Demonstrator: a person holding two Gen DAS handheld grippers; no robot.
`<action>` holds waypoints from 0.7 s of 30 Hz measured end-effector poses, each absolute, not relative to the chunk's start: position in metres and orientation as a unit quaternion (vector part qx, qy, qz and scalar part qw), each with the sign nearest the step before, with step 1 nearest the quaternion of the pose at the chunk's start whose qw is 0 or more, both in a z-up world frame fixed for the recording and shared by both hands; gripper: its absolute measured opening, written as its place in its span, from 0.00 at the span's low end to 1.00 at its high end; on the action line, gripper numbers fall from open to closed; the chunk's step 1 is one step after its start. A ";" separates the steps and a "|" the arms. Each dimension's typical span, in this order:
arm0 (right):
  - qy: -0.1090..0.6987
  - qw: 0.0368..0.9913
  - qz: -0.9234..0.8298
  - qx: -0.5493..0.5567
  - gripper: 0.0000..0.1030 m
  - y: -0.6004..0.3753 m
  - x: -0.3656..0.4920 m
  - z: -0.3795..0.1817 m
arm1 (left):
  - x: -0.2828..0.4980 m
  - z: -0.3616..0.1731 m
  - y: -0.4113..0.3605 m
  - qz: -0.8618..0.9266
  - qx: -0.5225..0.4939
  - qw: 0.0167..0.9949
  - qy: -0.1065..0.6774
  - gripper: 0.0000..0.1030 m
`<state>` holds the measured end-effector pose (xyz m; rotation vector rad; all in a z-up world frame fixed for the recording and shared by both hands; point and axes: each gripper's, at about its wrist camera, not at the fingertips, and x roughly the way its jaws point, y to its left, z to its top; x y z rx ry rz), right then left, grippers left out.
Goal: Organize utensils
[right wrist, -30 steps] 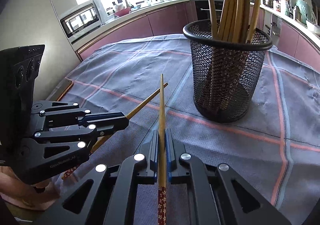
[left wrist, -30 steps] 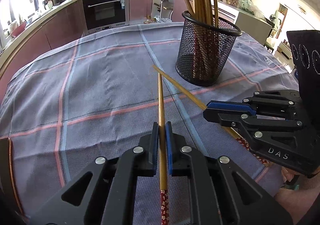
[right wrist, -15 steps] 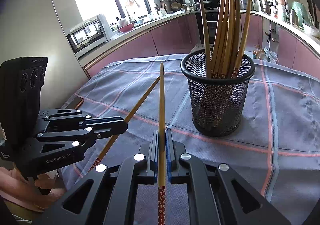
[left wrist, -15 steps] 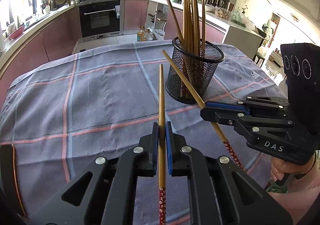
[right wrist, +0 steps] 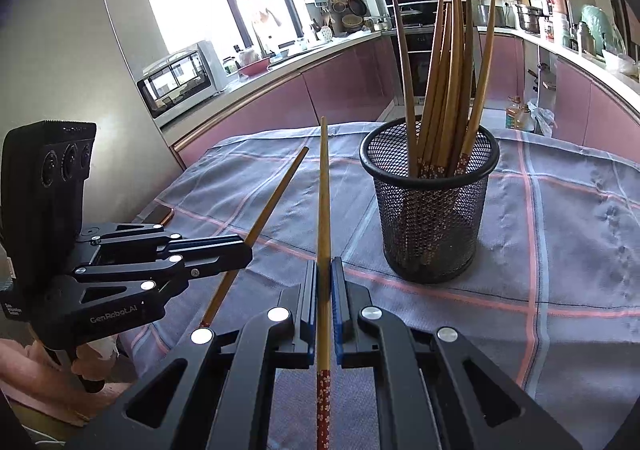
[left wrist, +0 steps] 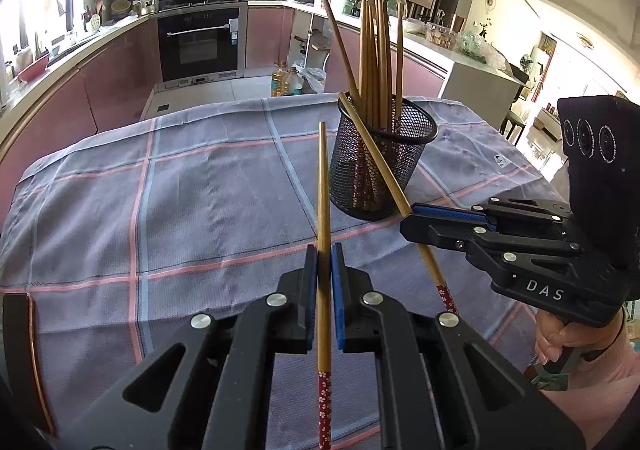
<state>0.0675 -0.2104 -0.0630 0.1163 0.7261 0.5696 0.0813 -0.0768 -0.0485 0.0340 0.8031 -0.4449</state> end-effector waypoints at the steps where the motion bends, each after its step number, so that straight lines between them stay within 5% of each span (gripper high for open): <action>1: 0.349 0.894 0.274 0.056 0.06 -0.211 0.067 -0.063 | 0.081 -0.048 -0.077 -0.214 0.016 0.897 0.387 0.07; 21: 0.325 0.905 0.268 0.065 0.06 -0.217 0.063 -0.050 | 0.077 -0.031 -0.066 -0.237 -0.015 0.900 0.365 0.07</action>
